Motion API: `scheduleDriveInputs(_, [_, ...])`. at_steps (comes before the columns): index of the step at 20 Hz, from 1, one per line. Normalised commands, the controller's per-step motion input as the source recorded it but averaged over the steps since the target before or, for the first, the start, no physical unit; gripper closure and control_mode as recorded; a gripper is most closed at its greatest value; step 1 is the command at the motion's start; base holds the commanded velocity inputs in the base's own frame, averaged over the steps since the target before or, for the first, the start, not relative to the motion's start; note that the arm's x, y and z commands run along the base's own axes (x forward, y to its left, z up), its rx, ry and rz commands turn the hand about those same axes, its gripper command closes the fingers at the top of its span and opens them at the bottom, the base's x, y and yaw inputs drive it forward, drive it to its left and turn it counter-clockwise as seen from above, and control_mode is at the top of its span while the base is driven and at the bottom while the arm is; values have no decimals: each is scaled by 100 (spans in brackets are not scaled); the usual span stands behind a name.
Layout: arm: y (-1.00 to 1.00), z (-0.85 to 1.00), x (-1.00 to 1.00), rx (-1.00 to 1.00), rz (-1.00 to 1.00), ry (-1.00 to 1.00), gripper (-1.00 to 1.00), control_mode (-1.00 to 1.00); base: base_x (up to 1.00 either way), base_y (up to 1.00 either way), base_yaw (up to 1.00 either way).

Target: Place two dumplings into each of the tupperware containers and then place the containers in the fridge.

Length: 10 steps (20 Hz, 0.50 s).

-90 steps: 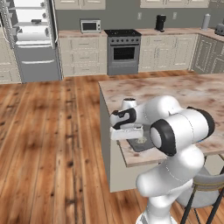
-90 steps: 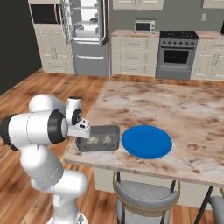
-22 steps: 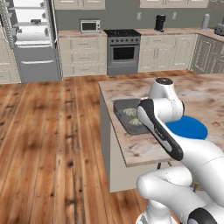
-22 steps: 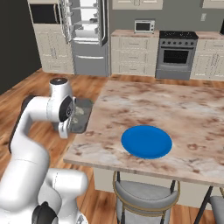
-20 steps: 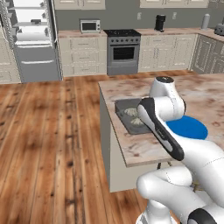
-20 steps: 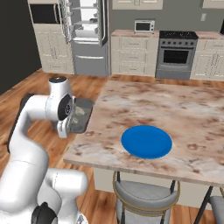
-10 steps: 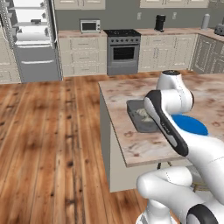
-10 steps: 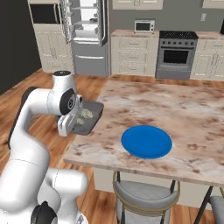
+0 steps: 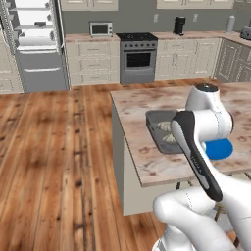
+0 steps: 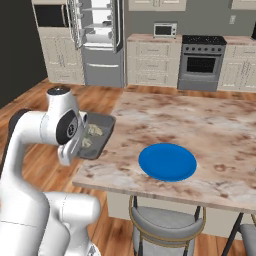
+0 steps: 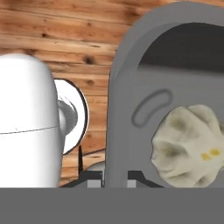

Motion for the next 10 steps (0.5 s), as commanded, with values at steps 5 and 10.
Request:
scheduleDriveInputs(5, [-3, 12, -15, 0, -1, -3, 100, -100, 0, 0, 0])
scheduleDriveInputs(10, [0, 0, 0, 0, 0, 0, 100, 100, -27, 25, 1])
